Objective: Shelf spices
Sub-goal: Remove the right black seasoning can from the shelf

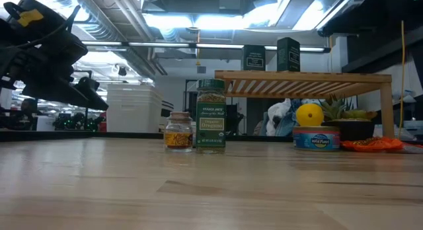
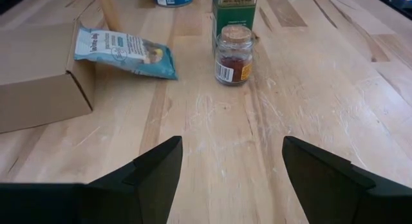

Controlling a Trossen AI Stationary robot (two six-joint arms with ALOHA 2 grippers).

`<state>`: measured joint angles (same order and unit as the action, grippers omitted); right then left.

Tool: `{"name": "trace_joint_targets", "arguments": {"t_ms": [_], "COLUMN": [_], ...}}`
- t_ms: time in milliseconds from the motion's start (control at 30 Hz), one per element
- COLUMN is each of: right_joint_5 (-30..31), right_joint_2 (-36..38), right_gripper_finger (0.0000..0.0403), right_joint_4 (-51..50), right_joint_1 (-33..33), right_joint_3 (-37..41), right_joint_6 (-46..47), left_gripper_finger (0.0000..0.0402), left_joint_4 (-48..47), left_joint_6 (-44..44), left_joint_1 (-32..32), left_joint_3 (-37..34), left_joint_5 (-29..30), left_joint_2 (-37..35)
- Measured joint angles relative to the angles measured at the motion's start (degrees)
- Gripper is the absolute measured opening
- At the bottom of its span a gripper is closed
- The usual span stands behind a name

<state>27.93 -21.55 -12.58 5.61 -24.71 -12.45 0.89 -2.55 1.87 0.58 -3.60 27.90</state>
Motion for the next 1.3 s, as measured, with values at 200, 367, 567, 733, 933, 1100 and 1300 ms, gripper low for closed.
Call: {"name": "trace_joint_targets", "arguments": {"t_ms": [200,367,567,733,933,1100,1300], "right_joint_5": [-17.4,-30.6,-43.7,-50.0,-59.2,-62.1,-61.8], "right_joint_2": [-3.6,-9.7,-15.3,-19.0,-25.1,-30.2,-32.0], "right_gripper_finger": [0.0342,0.0342,0.0342,0.0342,0.0342,0.0342,0.0342], "right_joint_4": [4.9,8.5,12.0,15.7,19.6,23.2,24.4], "right_joint_1": [-16.9,-29.1,-38.0,-42.3,-46.3,-46.6,-46.5], "right_joint_3": [0.0,0.0,0.1,0.1,0.1,0.1,0.1], "right_joint_6": [-2.4,-2.6,-2.5,-3.1,-3.1,-2.6,-1.6], "left_gripper_finger": [0.026,0.026,0.026,0.026,0.026,0.026,0.026], "left_joint_4": [0.0,0.0,0.0,0.0,0.0,0.0,0.0], "left_joint_6": [0.0,0.0,0.0,0.0,0.0,0.0,0.0], "left_joint_1": [0.0,0.0,0.0,0.0,0.0,0.0,0.0], "left_joint_3": [0.0,0.0,0.0,0.0,0.0,0.0,0.0], "left_joint_5": [0.0,0.0,0.0,0.0,0.0,0.0,0.0], "left_joint_2": [0.0,0.0,0.0,0.0,0.0,0.0,0.0]}}
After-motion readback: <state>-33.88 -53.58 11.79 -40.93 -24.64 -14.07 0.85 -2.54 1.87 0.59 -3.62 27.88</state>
